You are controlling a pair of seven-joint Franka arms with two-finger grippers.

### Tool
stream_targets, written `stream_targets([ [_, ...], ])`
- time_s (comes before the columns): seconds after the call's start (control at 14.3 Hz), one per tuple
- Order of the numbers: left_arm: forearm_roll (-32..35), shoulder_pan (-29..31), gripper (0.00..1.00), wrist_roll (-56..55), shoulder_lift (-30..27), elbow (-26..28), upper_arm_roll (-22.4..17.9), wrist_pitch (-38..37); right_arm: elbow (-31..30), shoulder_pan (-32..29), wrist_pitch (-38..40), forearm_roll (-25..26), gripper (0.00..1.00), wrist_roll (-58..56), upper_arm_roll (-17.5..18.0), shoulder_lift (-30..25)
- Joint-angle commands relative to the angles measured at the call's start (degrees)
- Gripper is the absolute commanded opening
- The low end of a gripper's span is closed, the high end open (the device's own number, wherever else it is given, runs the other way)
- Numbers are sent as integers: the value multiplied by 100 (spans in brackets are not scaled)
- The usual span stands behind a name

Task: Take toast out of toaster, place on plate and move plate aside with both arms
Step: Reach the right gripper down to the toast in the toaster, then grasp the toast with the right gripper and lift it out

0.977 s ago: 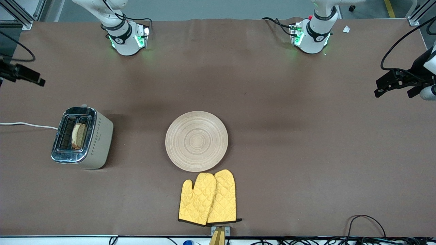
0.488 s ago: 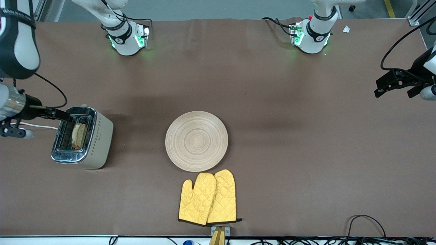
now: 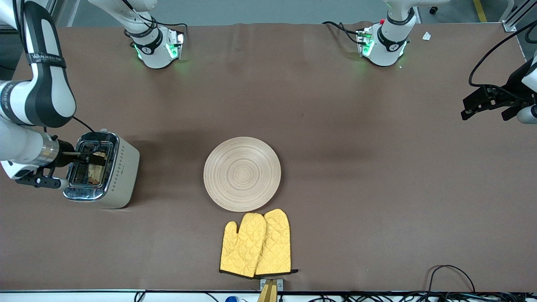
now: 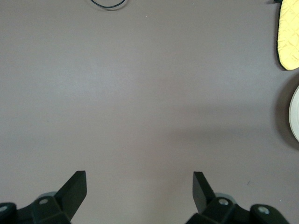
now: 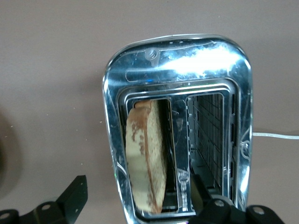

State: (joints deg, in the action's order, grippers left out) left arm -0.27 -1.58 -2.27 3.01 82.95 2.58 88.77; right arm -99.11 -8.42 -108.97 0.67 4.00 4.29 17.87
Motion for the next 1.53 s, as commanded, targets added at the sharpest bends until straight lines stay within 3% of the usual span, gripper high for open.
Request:
stream_targets([
  [0.0,36,9,100,42,-11,-7,-3,53,-38,-10,-98,144,59,-30,2,32],
  [0.14,27,9,100,42,-11,-7,5,53,-29,7,-71,135,10,57,2,23],
  [0.21,36,9,100,42,-11,-7,5,53,-20,16,-54,135,1,110,2,23],
  [0.63,27,9,100,42,-11,-16,5,53,190,-63,156,135,0,128,-7,6],
  [0.91,27,9,100,42,-11,-7,5,53,1103,-37,1419,66,0,180,11,-143],
  [1.26,36,27,100,51,-11,-16,-12,53,1737,288,2028,135,0,242,28,-275],
  [1.47,36,18,100,51,15,-16,-21,53,1843,840,2170,-31,0,1459,81,-293],
])
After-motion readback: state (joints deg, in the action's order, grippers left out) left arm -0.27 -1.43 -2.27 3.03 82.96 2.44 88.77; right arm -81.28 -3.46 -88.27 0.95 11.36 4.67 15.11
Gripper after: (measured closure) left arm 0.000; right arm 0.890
